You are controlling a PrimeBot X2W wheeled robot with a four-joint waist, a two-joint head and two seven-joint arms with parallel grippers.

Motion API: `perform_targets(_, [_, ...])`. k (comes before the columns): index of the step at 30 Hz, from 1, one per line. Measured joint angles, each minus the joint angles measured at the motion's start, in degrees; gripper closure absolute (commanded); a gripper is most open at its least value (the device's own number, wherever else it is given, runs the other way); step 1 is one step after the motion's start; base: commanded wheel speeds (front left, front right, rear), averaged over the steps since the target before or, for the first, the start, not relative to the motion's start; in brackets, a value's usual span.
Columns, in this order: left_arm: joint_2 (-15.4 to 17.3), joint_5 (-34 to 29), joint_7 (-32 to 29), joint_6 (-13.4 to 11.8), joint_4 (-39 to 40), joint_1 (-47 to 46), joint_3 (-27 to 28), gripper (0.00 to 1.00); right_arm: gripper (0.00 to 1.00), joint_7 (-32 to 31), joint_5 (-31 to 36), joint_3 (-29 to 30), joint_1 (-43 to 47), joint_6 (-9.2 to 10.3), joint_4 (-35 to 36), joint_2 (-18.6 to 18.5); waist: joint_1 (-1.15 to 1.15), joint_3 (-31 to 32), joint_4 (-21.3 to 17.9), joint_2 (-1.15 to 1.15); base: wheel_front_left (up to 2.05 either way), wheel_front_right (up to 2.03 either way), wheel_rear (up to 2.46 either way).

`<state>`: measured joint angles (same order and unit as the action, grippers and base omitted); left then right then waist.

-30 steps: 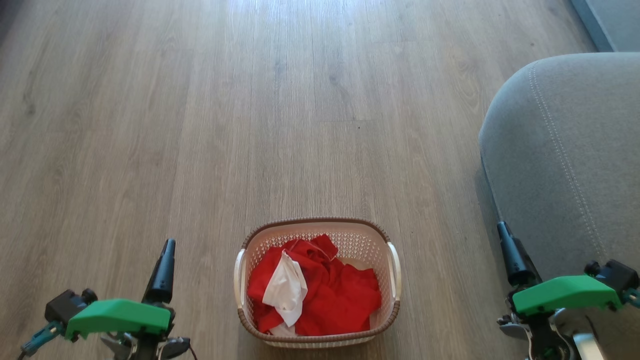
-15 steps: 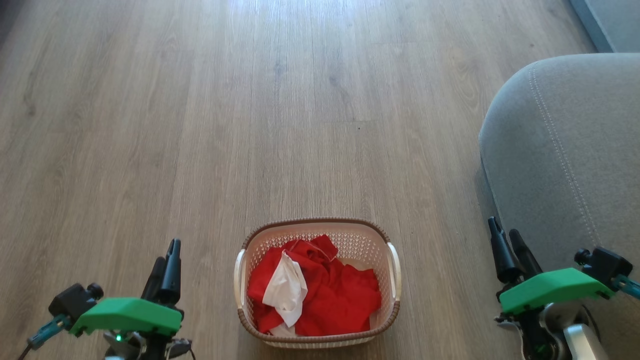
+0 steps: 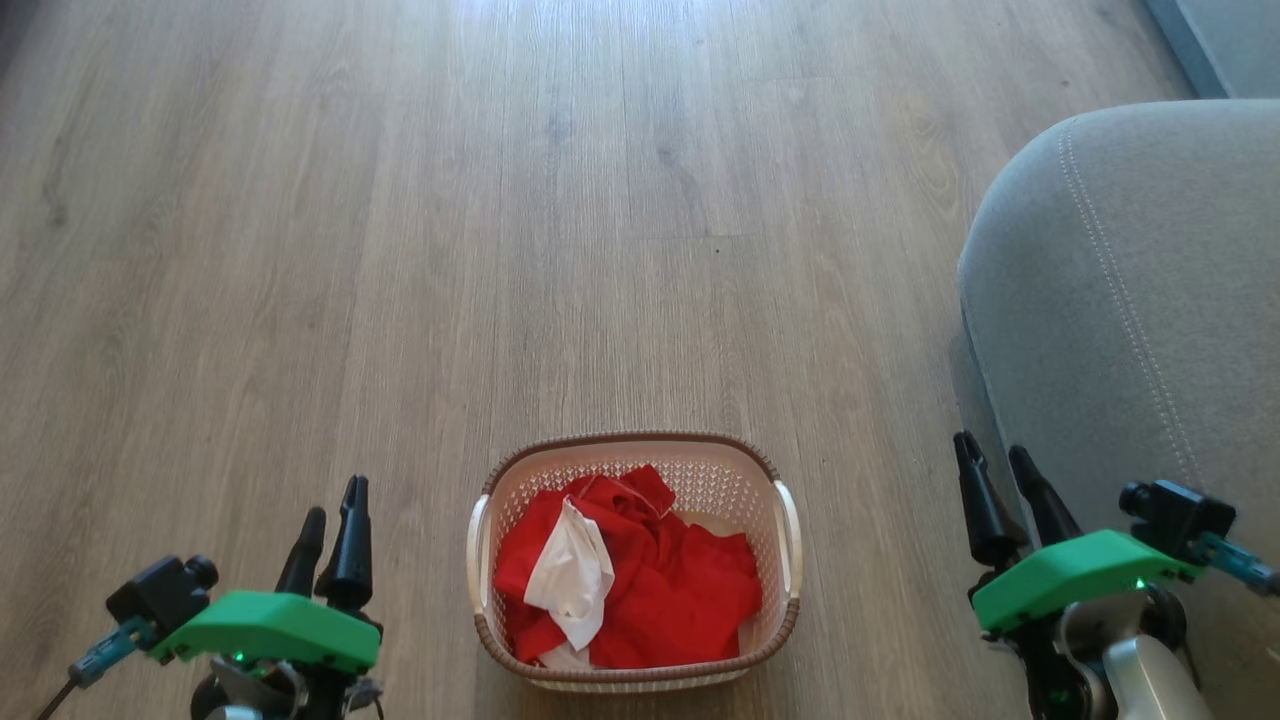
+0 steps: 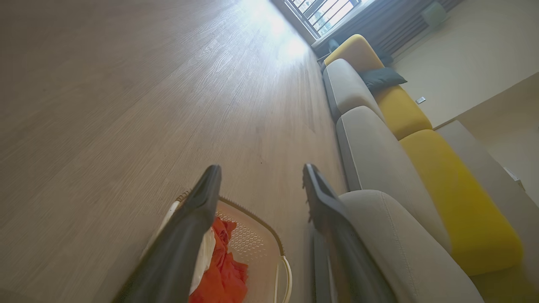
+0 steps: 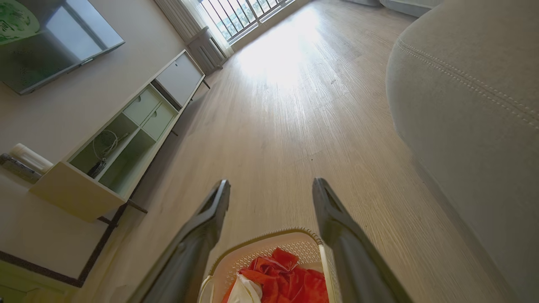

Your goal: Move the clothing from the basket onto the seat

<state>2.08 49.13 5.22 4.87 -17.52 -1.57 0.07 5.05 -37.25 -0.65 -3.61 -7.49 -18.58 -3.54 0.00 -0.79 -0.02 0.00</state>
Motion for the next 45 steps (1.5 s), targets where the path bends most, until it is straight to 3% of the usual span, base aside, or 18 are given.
perform_targets(45, [0.07, -29.45, 7.49, -1.49, 0.89, -0.28, -1.87, 0.0, 0.0, 7.65, 31.31, -4.9, -1.78, -0.01, -1.63, -0.41, 0.0, 0.44, -0.07, 0.0, 0.0, 0.0, 0.0])
